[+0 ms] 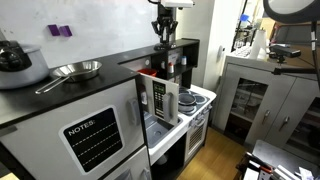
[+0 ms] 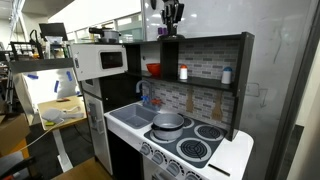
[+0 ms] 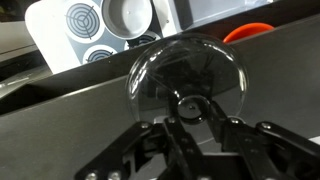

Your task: Put the black lid on top of the grey pot

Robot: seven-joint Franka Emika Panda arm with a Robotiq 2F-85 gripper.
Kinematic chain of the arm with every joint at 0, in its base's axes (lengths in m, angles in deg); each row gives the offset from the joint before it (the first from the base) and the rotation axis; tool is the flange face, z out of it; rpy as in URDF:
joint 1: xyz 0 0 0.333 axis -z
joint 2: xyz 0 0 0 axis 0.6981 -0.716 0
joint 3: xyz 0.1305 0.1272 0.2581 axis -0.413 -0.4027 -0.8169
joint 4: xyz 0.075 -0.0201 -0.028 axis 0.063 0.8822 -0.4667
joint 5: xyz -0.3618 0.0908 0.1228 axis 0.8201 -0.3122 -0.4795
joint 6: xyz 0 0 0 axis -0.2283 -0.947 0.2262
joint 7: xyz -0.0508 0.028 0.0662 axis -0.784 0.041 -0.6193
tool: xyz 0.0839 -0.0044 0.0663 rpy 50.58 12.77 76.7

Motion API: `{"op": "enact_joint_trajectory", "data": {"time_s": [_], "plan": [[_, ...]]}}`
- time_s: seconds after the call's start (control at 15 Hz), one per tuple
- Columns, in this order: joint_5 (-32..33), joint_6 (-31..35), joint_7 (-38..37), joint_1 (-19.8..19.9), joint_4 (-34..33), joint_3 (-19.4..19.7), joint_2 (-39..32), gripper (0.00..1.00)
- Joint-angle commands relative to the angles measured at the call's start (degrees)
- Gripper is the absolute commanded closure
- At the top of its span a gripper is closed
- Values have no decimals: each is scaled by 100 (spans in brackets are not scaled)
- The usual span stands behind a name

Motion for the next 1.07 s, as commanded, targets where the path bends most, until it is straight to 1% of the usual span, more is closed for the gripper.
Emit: {"op": "enact_joint_trajectory", "data": {"time_s": [0.0,0.27,0.53,0.8,1.0], "plan": [[151,-49,-24,-113,184,18,255,92],[231,-125,-108,-236,424,22,619,92],[257,-189,-68,-300,860,10,1087,92],[301,-70,-73,-326,1570,7,1659,92],[320,34,-94,-323,2254,1,2144,92]]}}
